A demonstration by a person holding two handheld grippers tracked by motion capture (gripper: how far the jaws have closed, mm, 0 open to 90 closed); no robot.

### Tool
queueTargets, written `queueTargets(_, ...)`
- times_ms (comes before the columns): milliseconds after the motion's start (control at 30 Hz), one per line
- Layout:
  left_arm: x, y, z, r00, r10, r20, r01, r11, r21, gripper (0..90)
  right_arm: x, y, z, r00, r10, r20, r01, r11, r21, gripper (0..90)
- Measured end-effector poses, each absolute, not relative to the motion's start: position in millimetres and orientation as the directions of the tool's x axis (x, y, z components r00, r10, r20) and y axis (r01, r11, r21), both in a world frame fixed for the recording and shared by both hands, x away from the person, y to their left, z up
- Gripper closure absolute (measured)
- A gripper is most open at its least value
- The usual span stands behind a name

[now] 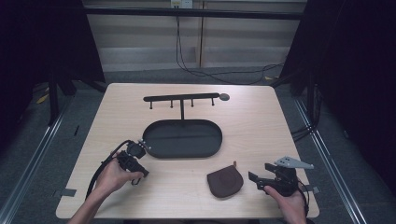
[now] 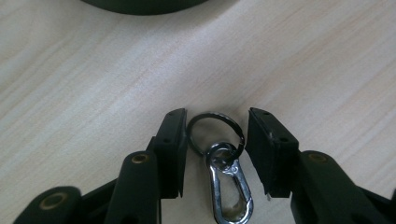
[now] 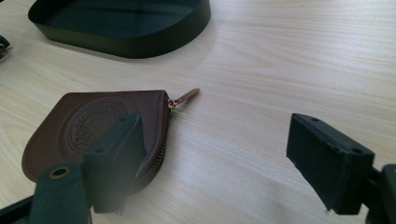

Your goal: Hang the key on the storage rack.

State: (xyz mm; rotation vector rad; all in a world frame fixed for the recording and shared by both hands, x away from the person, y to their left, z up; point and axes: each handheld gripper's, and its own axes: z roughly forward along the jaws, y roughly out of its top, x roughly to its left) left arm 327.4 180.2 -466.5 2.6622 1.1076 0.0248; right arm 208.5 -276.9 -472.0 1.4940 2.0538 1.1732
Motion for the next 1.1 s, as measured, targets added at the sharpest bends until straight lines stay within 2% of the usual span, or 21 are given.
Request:
queueTargets(233, 326.7, 179.3, -466.2, 0.719, 0.692, -0.056, 0.683, -0.690, 0.240, 63.5, 208.5, -277.2, -472.0, -0.386, 0.903, 0.190, 0.621, 0.102, 0.777, 19.4)
queueTargets(600, 330.3, 184.8, -464.1, 0.728, 0.673, -0.134, 0.683, -0.692, 0.233, 64.1, 209.0, -277.2, -472.2, -0.383, 0.904, 0.189, 0.625, 0.103, 0.774, 19.3)
queueTargets(667, 331.2, 187.3, -458.2, 0.733, 0.659, -0.169, 0.678, -0.684, 0.269, 78.5, 209.0, -277.3, -472.2, -0.382, 0.905, 0.188, 0.625, 0.104, 0.774, 19.4)
queueTargets(800, 330.0, 186.4, -457.9, 0.743, 0.660, -0.115, 0.665, -0.707, 0.240, 82.4, 209.0, -277.4, -472.2, -0.382, 0.905, 0.189, 0.624, 0.102, 0.775, 19.3)
queueTargets(1100, 330.9, 186.1, -455.0, 0.746, 0.657, -0.113, 0.663, -0.714, 0.226, 88.7, 209.0, -277.3, -472.3, -0.381, 0.905, 0.187, 0.625, 0.103, 0.774, 19.3)
